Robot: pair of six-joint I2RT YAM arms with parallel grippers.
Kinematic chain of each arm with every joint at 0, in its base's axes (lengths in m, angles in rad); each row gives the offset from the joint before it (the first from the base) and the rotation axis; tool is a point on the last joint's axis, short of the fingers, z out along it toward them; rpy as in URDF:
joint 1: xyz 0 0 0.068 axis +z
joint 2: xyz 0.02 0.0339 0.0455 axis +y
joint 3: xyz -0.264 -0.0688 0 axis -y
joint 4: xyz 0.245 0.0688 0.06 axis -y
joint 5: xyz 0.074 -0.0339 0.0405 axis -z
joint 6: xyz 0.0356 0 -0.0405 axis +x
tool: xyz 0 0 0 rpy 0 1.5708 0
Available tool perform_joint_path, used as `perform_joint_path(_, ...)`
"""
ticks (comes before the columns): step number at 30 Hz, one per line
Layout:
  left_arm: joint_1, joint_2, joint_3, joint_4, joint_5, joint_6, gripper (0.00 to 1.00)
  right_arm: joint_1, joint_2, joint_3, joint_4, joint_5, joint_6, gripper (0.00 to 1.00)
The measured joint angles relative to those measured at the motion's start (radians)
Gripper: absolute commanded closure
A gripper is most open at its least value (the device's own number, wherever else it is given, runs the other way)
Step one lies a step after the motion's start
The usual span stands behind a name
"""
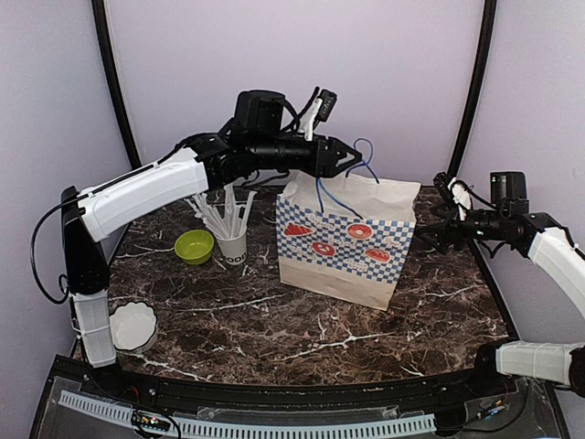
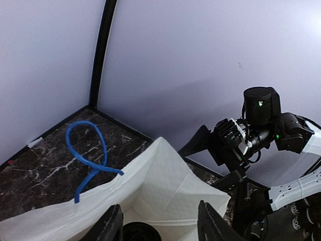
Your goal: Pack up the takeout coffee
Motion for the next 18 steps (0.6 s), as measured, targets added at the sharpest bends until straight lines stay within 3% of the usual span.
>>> perform_joint_path(9, 0.017, -0.182, 0.039, -0.291, -0.351, 0.190, 0.52, 0.000, 0.000, -0.003, 0.000, 0.000, -0.004, 0.12)
perform_joint_path(11, 0.045, -0.226, 0.035, -0.367, -0.416, 0.208, 0.64, 0.000, 0.000, -0.006, 0.000, 0.000, -0.005, 0.12)
perform_joint_path(13, 0.096, -0.270, 0.007, -0.430, -0.453, 0.211, 0.70, 0.000, 0.002, -0.006, 0.000, 0.000, -0.005, 0.12)
perform_joint_path(18, 0.221, -0.286, -0.051, -0.580, -0.473, 0.215, 0.49, 0.000, 0.014, -0.011, 0.005, 0.000, -0.008, 0.12)
